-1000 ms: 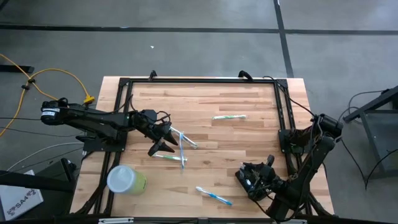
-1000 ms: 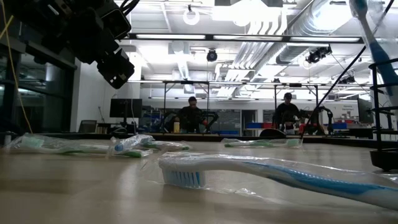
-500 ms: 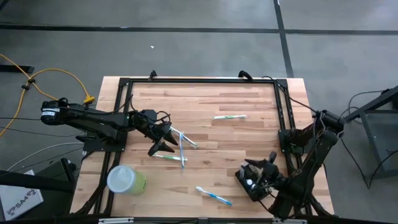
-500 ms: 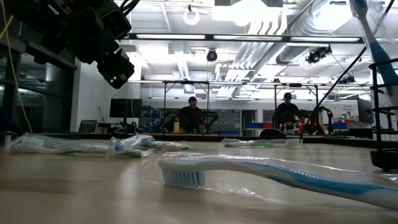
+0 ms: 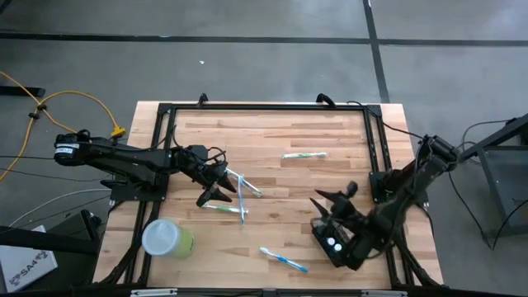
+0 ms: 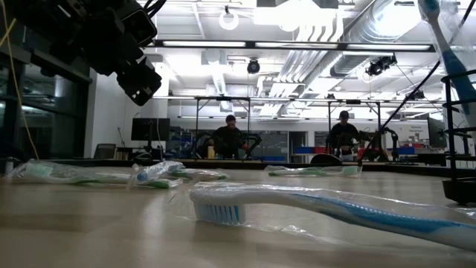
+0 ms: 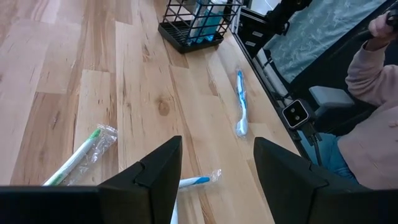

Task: Pick & Place toothbrushing station
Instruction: Put the bottom blue toothbrush into the top of the black wire organizer

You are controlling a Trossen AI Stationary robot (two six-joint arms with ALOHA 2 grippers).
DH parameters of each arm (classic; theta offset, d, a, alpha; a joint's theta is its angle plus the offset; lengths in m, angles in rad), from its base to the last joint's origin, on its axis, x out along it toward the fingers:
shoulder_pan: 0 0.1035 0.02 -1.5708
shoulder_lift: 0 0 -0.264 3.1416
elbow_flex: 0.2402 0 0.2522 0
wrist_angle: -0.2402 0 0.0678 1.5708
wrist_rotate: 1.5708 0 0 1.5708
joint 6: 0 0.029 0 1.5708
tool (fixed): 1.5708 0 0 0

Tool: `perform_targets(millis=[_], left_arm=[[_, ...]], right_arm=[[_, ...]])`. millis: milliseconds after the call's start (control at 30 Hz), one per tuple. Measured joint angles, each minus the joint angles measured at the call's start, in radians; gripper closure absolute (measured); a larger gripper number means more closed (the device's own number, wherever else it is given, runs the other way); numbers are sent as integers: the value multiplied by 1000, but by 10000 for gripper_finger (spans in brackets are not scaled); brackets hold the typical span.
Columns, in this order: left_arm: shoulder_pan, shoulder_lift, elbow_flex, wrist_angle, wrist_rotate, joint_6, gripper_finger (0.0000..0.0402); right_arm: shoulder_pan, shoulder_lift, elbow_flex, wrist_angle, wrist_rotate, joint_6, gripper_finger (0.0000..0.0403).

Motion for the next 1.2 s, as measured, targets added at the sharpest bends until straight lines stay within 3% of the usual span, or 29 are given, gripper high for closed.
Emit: perform_targets(millis=[133,267,367,467,800,1200], left_arm=[[0,0,0,0,0,0,206],[0,0,0,0,0,-1,206],[0,0,0,0,0,-1,206],[0,0,0,0,2,-3,206],[0,0,0,-1,26,-3,206],[0,0,0,-1,26,-2,206]], right_arm=[[-68,-42,0,261,-73,-328,282],[-142,-54,0,586,-279,-682,282],[-196,-56,0,747,-461,-826,282],[-248,-56,0,763,-594,-850,287],[-392,-8,1,765,-896,-846,303],[-407,101,5,769,-1102,-797,302]])
